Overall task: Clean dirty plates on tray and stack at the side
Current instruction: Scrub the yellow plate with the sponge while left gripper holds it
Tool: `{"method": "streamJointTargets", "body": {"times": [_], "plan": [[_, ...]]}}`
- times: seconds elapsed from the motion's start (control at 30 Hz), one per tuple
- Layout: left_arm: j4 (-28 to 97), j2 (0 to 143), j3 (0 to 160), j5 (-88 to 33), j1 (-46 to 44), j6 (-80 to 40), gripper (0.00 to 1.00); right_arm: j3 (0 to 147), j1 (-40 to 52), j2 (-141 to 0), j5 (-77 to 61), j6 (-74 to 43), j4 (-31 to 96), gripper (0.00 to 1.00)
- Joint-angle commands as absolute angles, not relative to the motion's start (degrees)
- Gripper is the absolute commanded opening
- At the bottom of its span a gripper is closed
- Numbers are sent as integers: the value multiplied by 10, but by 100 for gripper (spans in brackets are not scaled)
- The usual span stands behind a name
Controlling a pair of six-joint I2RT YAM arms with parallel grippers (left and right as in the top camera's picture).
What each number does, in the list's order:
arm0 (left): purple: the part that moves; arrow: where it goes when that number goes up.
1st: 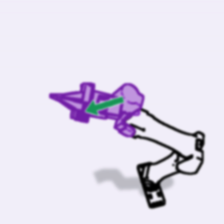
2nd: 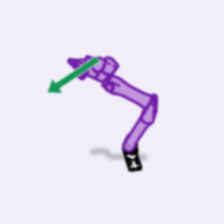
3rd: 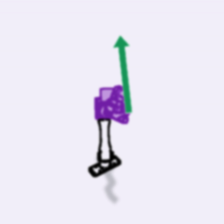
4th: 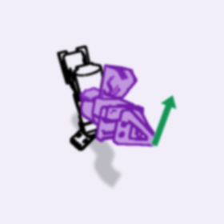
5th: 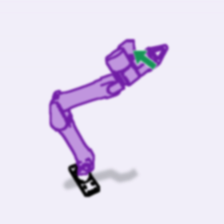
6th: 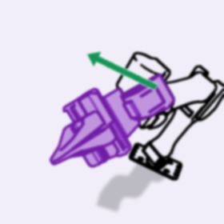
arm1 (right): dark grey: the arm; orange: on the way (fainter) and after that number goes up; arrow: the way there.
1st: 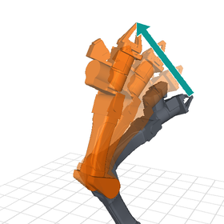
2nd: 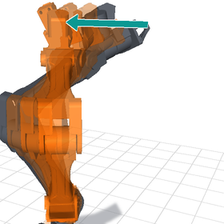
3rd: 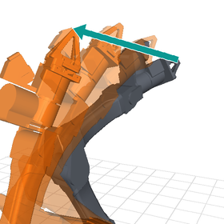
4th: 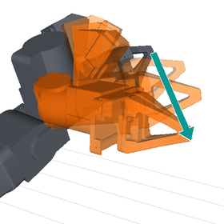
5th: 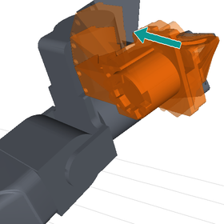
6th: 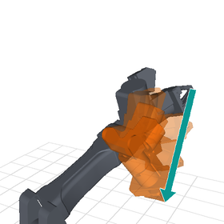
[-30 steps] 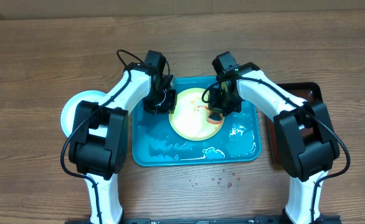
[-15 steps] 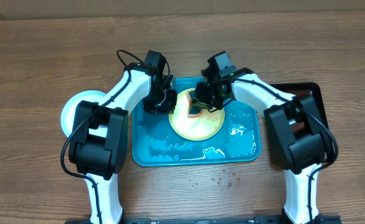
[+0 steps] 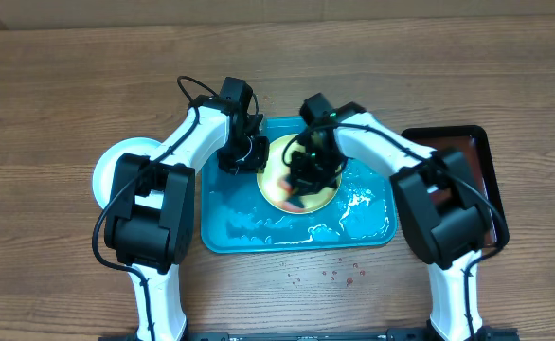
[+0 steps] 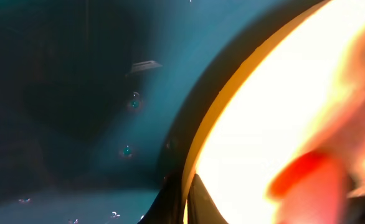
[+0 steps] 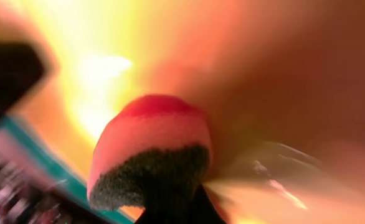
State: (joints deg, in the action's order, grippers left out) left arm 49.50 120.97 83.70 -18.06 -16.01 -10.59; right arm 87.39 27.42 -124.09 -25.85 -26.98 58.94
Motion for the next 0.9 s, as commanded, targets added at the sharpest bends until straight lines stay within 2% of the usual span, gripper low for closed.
{"method": "streamJointTargets", "body": {"times": [0.0, 0.1, 0.2, 0.3, 0.5, 0.77, 0.87], "plan": [[501, 1228, 815, -161, -164, -114, 4, 867, 245, -1224, -5, -275, 610, 4], [501, 1228, 815, -161, -164, -114, 4, 866, 239, -1222, 76, -283, 590, 4], [501, 1228, 815, -161, -164, -114, 4, 859, 239, -1226, 77, -283, 524, 4], [501, 1228, 815, -161, -164, -114, 4, 852, 247, -1233, 17, -275, 437, 4], [501, 1228, 815, -161, -164, -114, 4, 852, 273, -1271, -187, -270, 320, 4], [501, 1228, 815, -161, -164, -114, 4, 853, 309, -1284, -288, -239, 393, 4], [501, 1228, 815, -161, -164, -114, 4, 853, 301, -1274, -286, -239, 441, 4]]}}
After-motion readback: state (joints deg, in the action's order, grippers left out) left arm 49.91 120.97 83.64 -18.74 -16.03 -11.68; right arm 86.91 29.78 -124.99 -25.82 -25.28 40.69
